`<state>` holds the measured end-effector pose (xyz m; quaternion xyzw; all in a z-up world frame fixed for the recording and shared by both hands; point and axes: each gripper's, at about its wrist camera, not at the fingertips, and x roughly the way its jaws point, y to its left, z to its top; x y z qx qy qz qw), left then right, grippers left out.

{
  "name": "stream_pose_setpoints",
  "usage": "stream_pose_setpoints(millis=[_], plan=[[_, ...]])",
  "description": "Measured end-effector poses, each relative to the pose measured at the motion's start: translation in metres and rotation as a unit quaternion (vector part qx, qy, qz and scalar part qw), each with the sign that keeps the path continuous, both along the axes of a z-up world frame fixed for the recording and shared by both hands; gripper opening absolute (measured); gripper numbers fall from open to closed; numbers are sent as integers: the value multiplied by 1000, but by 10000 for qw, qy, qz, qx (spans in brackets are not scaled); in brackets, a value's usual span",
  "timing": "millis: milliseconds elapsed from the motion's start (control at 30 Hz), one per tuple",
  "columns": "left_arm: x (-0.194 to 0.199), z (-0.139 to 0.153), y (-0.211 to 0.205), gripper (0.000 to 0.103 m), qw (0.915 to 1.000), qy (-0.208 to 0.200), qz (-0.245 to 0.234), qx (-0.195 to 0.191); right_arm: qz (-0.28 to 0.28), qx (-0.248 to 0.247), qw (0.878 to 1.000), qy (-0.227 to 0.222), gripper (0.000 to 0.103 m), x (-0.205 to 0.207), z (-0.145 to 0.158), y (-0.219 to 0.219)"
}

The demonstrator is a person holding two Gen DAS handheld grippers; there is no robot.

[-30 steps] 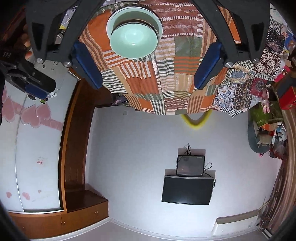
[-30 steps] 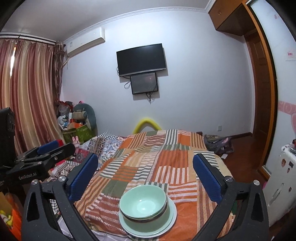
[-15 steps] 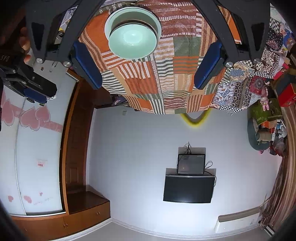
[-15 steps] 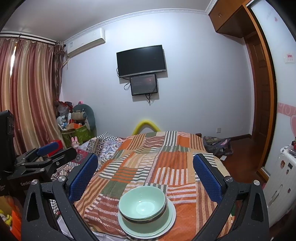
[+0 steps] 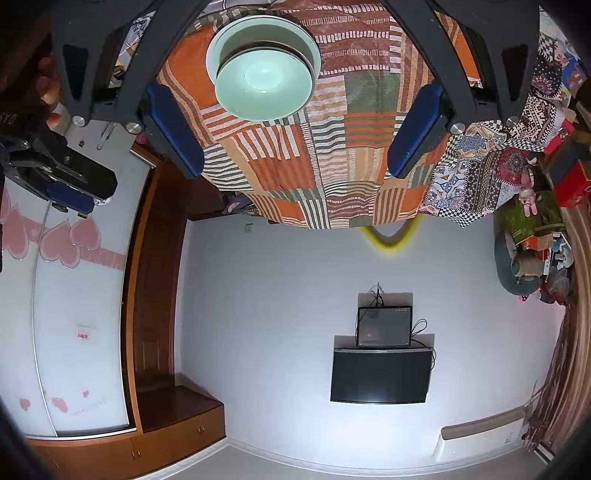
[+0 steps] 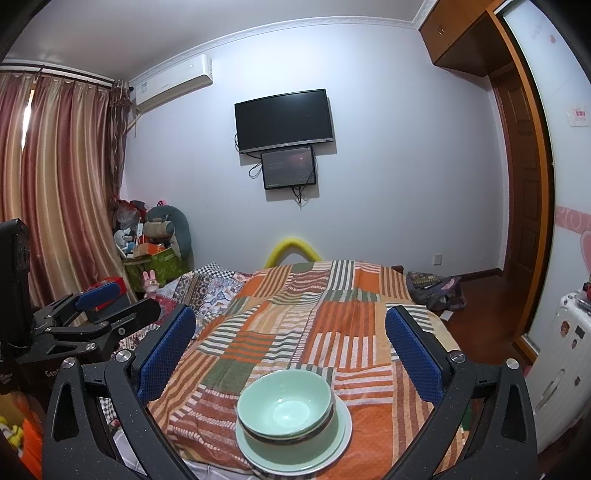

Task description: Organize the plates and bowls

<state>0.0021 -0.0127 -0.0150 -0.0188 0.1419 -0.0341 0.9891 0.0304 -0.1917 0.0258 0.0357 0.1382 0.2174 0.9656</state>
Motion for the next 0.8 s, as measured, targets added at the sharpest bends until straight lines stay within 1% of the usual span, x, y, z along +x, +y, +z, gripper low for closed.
stream_pose_setpoints(millis=[800], plan=[[1,2,1,102,9999,-2,-32,-105,-5,-15,10000,-25,103,0,5,-3]])
